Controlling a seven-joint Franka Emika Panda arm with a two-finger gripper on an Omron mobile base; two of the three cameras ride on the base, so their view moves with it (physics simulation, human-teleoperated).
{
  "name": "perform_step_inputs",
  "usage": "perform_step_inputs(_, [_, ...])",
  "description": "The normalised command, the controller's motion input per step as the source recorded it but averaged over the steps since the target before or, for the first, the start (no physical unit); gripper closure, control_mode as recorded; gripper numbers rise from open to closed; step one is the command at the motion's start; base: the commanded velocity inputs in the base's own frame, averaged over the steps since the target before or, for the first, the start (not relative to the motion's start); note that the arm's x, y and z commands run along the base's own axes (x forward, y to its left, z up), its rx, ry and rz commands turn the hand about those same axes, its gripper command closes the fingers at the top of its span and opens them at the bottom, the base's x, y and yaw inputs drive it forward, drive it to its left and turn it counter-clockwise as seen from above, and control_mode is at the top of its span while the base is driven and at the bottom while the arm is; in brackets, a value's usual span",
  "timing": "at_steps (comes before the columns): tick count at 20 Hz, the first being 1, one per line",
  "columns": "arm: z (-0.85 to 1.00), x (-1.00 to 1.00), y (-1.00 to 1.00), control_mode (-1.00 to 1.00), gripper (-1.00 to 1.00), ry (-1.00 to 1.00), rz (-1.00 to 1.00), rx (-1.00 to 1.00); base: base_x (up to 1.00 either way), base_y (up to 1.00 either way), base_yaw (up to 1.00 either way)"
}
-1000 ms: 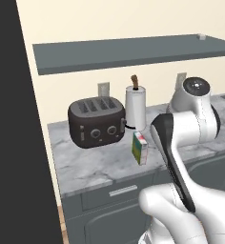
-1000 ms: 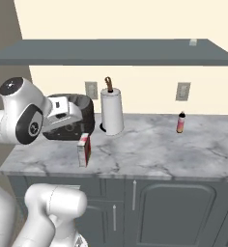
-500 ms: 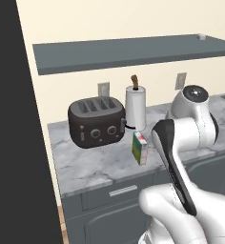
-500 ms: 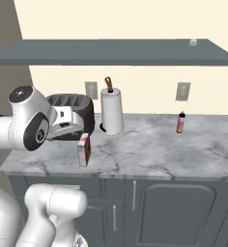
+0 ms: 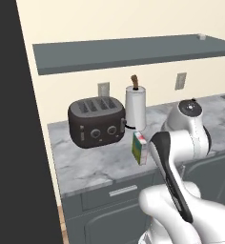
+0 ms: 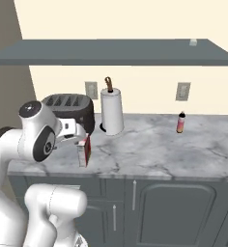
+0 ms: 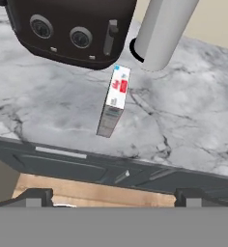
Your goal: Pick the yogurt and cereal from the counter and place them in the cabinets closest to them.
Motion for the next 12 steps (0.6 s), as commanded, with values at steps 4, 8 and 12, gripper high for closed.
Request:
perform_step_inputs(4, [-0.19, 0.33, 0.06, -1.00, -1.00, -0.01, -0.03, 0.00, 0.00, 0.00, 0.00])
perform_step_inputs(8, [-0.08, 0.38, 0.08, -1.00, -1.00, 0.00, -0.07, 0.00, 0.00, 0.00, 0.00])
perform_step_inputs(12, [-0.03, 0.34, 0.06, -1.00, -1.00, 0.00, -0.09, 0.02, 0.00, 0.00, 0.00])
